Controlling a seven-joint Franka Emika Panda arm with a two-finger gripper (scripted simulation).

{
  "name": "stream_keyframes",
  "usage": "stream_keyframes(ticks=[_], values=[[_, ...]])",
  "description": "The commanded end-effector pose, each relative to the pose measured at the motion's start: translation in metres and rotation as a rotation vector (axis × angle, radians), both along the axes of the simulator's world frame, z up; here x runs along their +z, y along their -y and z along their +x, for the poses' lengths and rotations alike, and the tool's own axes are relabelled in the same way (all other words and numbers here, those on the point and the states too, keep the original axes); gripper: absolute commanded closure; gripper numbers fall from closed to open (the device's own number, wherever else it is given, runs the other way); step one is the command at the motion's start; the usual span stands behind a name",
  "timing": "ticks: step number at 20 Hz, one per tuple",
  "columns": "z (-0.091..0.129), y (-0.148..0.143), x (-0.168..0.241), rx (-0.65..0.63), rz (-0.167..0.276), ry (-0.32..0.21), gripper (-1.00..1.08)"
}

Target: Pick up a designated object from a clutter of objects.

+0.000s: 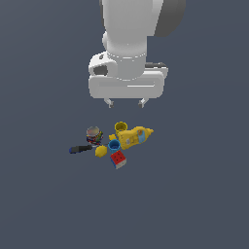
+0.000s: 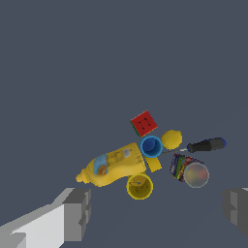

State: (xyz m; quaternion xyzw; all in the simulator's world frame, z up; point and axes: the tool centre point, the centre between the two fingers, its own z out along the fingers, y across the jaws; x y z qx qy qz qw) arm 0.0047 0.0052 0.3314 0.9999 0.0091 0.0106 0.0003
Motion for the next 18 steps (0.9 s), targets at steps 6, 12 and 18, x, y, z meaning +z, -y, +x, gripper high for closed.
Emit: stream_keyframes(ticks=[6,12,18], values=[[-0.001,0.0,-0.003,0.028,-0.015,-0.009,-0.92],[-0.002,0.0,-0.008,0.058,-0.03,-0.019,-0.92],[-0.001,0.001,-0.011,0.056,-0.029,-0.018,-0.92]])
